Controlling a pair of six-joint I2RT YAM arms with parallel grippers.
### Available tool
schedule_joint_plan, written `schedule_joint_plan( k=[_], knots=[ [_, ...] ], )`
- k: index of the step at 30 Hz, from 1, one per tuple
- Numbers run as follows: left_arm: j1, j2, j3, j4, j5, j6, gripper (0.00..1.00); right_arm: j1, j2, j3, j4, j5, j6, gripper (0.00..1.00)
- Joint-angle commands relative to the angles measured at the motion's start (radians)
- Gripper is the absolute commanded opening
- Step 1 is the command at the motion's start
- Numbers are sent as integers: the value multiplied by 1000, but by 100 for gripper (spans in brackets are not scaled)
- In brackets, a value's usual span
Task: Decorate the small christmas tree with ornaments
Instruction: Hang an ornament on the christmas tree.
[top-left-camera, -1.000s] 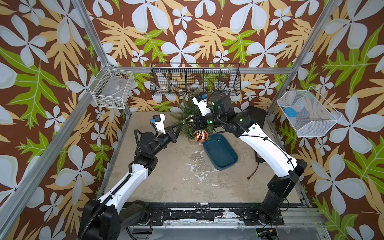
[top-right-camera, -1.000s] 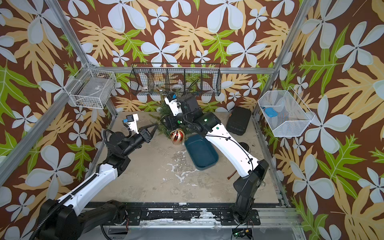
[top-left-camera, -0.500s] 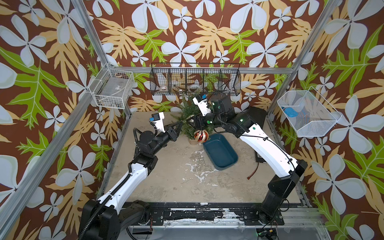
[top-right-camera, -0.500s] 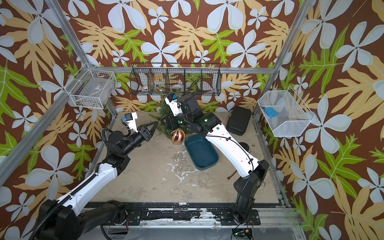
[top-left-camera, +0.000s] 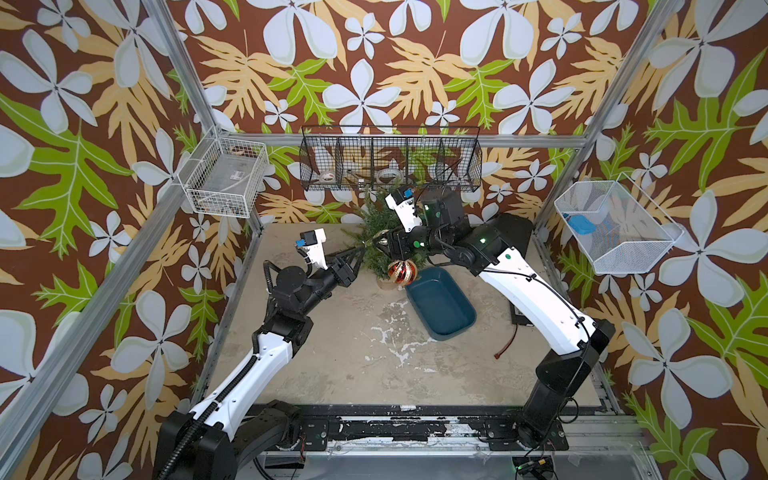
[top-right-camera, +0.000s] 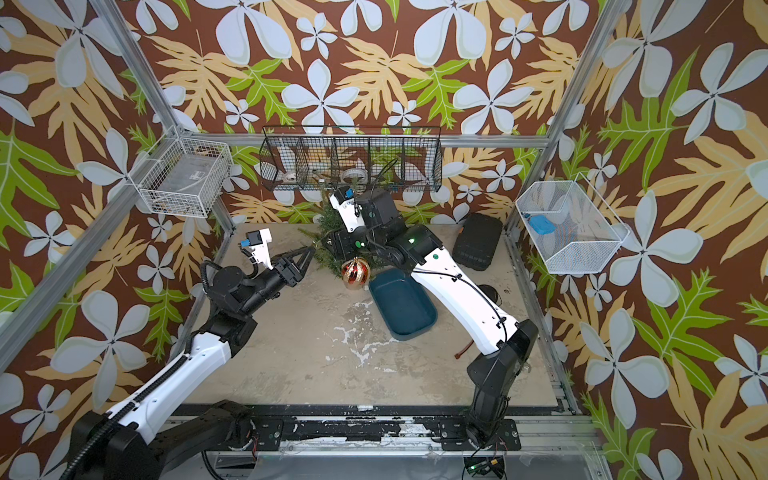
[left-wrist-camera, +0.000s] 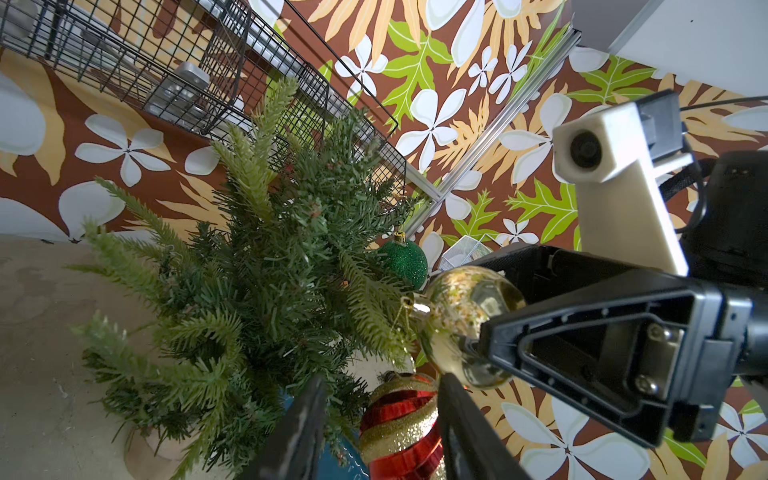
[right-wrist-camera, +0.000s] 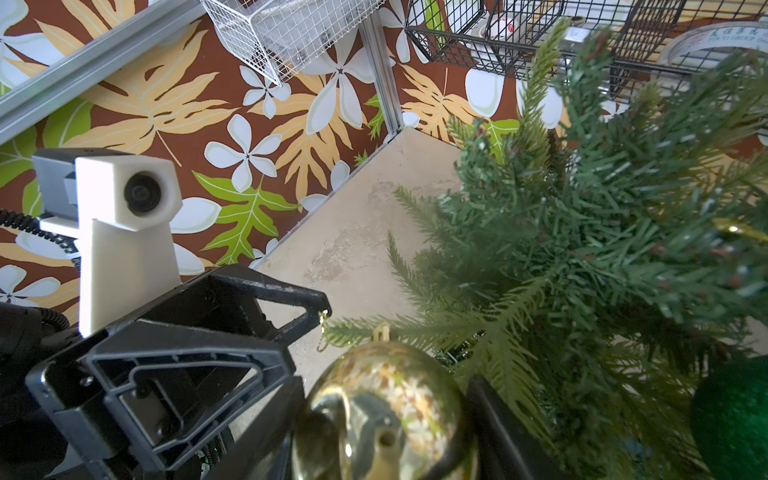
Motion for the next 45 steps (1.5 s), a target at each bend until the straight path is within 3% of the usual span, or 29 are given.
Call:
schedule_joint_plan(
  k=[1, 9, 17, 22, 29, 35, 45],
  knots=[
    [-1, 11, 22, 23, 23, 4, 47, 2, -4, -1, 7, 2, 2, 60],
    [-24, 61, 54, 25, 29, 4, 45, 2, -8, -1, 9, -1, 2, 60],
    [-26, 84, 64, 41, 36, -4, 11, 2, -18, -8, 16, -10, 3, 60],
    [-25, 90, 68, 42, 38, -1, 0, 2, -23, -16, 18, -16, 3, 60],
    [-25, 87, 73, 27, 20, 15, 0, 2, -25, -15, 20, -63, 19, 64],
    [-24, 92, 80, 15, 13, 26, 0, 1, -41, -11, 26, -88, 29, 74],
    [-25, 83, 91, -31, 9, 45, 0, 2, -90, -47, 51, -83, 42, 73]
  ],
)
